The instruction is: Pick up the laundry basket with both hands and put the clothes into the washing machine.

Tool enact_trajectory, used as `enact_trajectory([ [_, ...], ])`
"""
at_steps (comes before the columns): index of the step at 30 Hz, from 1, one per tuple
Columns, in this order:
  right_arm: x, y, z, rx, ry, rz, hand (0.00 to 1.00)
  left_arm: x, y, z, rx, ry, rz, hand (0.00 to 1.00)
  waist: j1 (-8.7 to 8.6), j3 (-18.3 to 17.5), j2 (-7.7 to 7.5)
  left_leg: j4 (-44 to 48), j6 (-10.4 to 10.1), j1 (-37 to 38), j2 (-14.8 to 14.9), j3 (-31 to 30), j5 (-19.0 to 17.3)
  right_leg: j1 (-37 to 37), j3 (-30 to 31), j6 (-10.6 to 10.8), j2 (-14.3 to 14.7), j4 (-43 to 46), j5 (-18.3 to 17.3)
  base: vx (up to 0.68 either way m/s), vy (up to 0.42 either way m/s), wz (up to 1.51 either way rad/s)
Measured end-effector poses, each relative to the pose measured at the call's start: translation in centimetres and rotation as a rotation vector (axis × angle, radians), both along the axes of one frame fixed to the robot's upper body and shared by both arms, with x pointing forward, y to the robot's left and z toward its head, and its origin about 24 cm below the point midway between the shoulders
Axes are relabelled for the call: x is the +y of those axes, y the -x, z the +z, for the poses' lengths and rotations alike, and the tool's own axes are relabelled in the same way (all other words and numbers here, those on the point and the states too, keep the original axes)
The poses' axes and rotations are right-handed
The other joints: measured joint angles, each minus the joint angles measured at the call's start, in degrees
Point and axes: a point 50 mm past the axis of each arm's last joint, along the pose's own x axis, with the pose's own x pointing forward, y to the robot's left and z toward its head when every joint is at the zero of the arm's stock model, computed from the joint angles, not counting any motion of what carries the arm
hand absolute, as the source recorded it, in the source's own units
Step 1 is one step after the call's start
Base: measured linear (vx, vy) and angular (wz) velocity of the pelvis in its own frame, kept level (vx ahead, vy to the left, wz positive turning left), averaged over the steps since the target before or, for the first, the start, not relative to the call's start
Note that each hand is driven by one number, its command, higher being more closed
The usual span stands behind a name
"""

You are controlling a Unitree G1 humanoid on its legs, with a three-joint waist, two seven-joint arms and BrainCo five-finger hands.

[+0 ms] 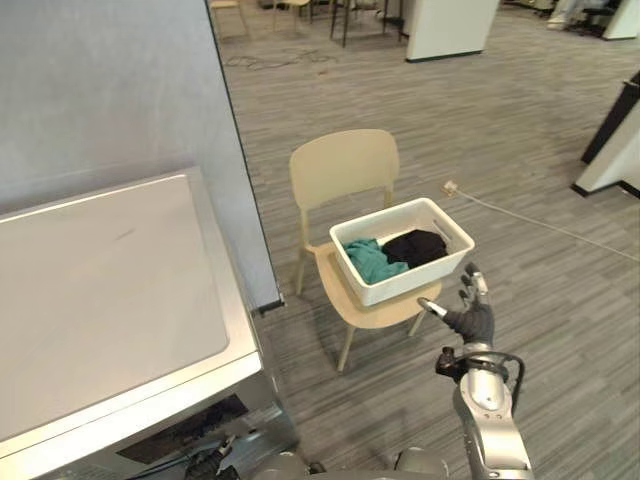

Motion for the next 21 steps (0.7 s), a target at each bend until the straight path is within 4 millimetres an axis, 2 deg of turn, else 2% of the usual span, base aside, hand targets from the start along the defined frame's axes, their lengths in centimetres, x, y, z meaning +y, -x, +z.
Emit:
enact_trajectory([
  [1, -0.8, -0.1, -0.1, 0.006, 0.003, -0.029, 0.00, 0.0, -0.1, -0.1, 0.013, -0.002, -0.019, 0.00, -0.03, -0.1, 0.09, -0.3, -0.5, 0.0, 0.2, -1.5, 0.2, -0.2, 4.5, 0.7, 0.3, -7.2, 0.7, 0.18, -0.201, 0.62],
  [2, -1.1, -0.1, -0.2, 0.009, 0.004, -0.042, 0.00, 0.0, 0.1, -0.2, 0.026, -0.002, -0.029, 0.00, 0.00, -0.1, 0.15, -0.3, -1.1, 0.1, 0.5, -2.3, 0.2, -0.3, 7.0, 0.5, 0.5, -10.1, 1.6, 0.20, -0.287, 0.60],
  [4, -1.4, 0.0, -0.3, 0.020, 0.005, -0.059, 0.00, 0.4, 1.0, -0.3, 0.058, -0.010, -0.031, 0.00, 0.28, -0.2, 0.11, 0.2, -3.8, 1.0, 2.0, -4.6, -0.5, 0.0, 13.0, 1.5, 1.4, -18.0, 6.1, 0.14, -0.324, 0.48],
  [5, -1.4, 0.0, -0.3, 0.020, 0.004, -0.057, 0.00, 0.5, 1.2, -0.3, 0.063, -0.012, -0.030, 0.00, 0.45, -0.3, 0.01, 0.8, -4.6, 1.1, 2.6, -5.1, -0.9, 0.3, 13.5, 1.5, 1.7, -19.1, 7.7, 0.14, -0.403, 0.41],
  [7, -1.1, -0.1, -0.4, 0.021, -0.002, -0.049, 0.00, 1.0, 2.1, -0.3, 0.082, -0.025, -0.024, 0.00, 0.52, -1.2, -1.70, 4.4, -8.3, 0.6, 4.2, -7.7, -3.4, 2.5, 12.3, 3.4, 2.3, -21.3, 14.6, 0.14, -0.541, 0.47],
  [8, -1.2, -0.3, -0.4, 0.024, 0.009, -0.039, 0.00, 0.5, 2.4, -0.4, 0.088, -0.012, -0.009, 0.00, 0.73, -1.4, 0.73, 8.5, -10.1, -0.1, 8.3, -9.5, -5.7, 3.6, 10.4, 5.4, 5.2, -19.6, 13.9, 0.12, -0.489, 0.35],
  [9, -1.4, -0.4, -0.3, 0.026, 0.026, -0.034, 0.00, -0.2, 2.8, -0.6, 0.085, 0.007, 0.011, 0.00, 0.78, -1.8, 2.20, 9.9, -10.7, -0.5, 11.1, -10.4, -6.7, 4.1, 9.7, 4.0, 7.9, -19.1, 12.9, 0.15, -0.428, 0.12],
  [10, -1.2, -0.8, -0.1, 0.020, 0.036, -0.015, 0.00, -1.0, 3.7, -0.7, 0.088, 0.029, 0.063, 0.00, 1.20, -2.4, 4.08, 11.0, -10.6, -0.2, 14.5, -10.7, -6.6, 4.0, 8.4, 1.4, 11.0, -16.9, 10.5, 0.13, -0.300, 0.15],
  [11, -1.0, -1.0, 0.1, 0.010, 0.041, -0.005, 0.00, -1.0, 3.9, -0.7, 0.078, 0.029, 0.089, 0.00, 0.82, -2.3, 4.34, 14.8, -7.5, -1.8, 15.7, -11.1, -4.7, 4.1, 6.9, -0.3, 12.0, -14.9, 8.6, 0.15, -0.416, 0.46],
  [12, -1.3, -1.0, 0.2, 0.011, 0.061, -0.011, 0.00, -0.7, 3.5, -0.5, 0.059, 0.017, 0.096, 0.00, 0.61, -0.7, 3.57, 21.7, -0.4, -4.7, 17.9, -11.4, -0.5, 6.2, 4.4, -1.6, 12.6, -13.4, 7.0, 0.11, -0.449, 0.68],
  [13, -1.6, -0.9, 0.2, 0.012, 0.073, -0.020, 0.00, -0.7, 3.4, -0.5, 0.051, 0.017, 0.097, 0.00, 0.66, 0.3, 3.64, 24.0, 1.4, -5.7, 19.2, -10.5, 1.5, 8.0, 2.8, -2.4, 13.0, -13.6, 6.6, 0.08, -0.541, 1.03],
  [14, -2.7, -0.7, 0.4, 0.015, 0.103, -0.056, 0.00, -0.9, 3.6, -0.5, 0.051, 0.024, 0.096, 0.00, 0.41, 0.9, 3.70, 26.2, 1.7, -6.6, 22.9, -7.7, 5.8, 10.9, -0.9, -4.2, 14.3, -14.6, 5.2, 0.07, -0.507, 1.03],
  [15, -3.6, -0.4, 0.6, 0.015, 0.135, -0.096, 0.00, -1.0, 3.5, -0.5, 0.052, 0.026, 0.089, 0.00, 0.30, 0.8, 3.94, 26.2, 1.5, -6.6, 24.4, -5.7, 7.3, 12.5, -3.1, -4.9, 14.5, -15.3, 4.7, 0.06, -0.378, 1.10],
  [16, -4.3, -0.3, 0.8, 0.016, 0.160, -0.122, 0.00, -1.1, 3.5, -0.5, 0.051, 0.029, 0.082, 0.00, 0.31, 0.8, 4.15, 26.2, 1.2, -6.8, 25.1, -4.2, 7.5, 13.2, -4.4, -5.3, 14.5, -15.8, 4.4, 0.08, -0.310, 0.99],
  [18, -6.9, 0.1, 1.7, 0.037, 0.272, -0.196, 0.00, -1.4, 3.3, -0.5, 0.044, 0.038, 0.031, 0.00, 0.45, 0.8, 4.88, 26.4, 0.8, -7.4, 25.3, 3.6, 7.4, 14.2, -7.9, -6.2, 14.4, -18.5, 4.8, 0.08, -0.207, 0.83],
  [20, -7.9, 0.0, 2.0, 0.053, 0.319, -0.227, 0.00, -1.5, 3.4, -0.5, 0.053, 0.036, 0.007, 0.00, 0.30, 0.9, 5.14, 25.2, 0.8, -7.2, 25.3, 8.4, 7.4, 14.8, -9.7, -6.9, 14.7, -20.5, 5.7, 0.10, -0.095, 0.50],
  [21, -8.9, -0.1, 2.3, 0.066, 0.346, -0.258, 0.00, -1.5, 3.3, -0.5, 0.056, 0.036, -0.012, 0.00, 0.28, 1.0, 5.25, 24.2, -0.4, -7.3, 25.2, 9.6, 7.9, 15.4, -10.9, -7.4, 14.9, -21.9, 6.5, 0.13, -0.084, 0.53],
])
